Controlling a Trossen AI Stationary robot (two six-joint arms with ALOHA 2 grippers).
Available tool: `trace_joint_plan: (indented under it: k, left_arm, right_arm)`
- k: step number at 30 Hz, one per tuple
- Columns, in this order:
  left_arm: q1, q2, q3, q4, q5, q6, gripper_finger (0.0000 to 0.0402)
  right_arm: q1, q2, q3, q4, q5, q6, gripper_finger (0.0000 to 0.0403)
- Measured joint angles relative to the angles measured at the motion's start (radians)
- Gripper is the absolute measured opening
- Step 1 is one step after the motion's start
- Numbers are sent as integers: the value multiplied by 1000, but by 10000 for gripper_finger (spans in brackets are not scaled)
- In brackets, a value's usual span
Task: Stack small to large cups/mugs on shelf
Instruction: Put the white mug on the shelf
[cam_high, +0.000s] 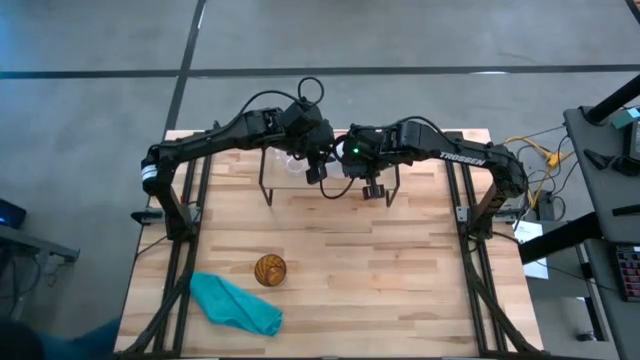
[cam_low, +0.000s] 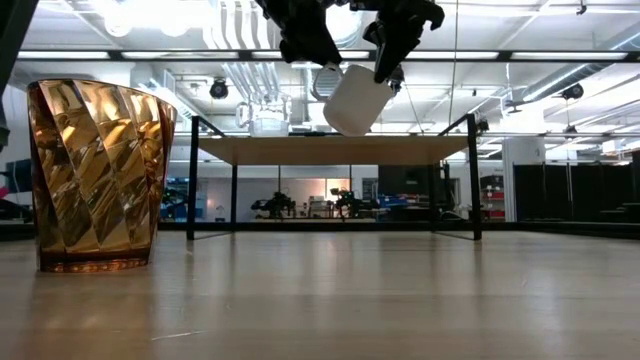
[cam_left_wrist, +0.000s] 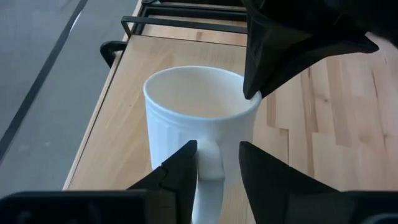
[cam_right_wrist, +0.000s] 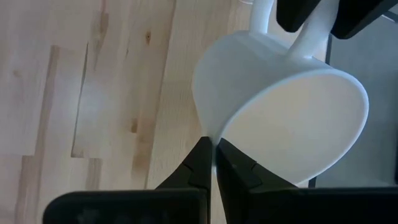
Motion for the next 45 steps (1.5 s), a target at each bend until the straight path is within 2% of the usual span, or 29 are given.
trace_joint_plan:
  k: [16,30,40,45]
  left_arm:
    - [2,47,0,-9,-4,7,107]
    - [6,40,2,-7,-8,11,34]
    - [6,41,2,-6,-8,10,36]
    - [6,42,3,-6,-4,9,33]
  right_arm:
    - [0,0,-1,-4,2,5,9]
    - [0,-1,-1,-2,2,11,9]
    - [0,-1,-1,-3,2,-6,9]
    - [0,-1,0,-3,2,-5,27]
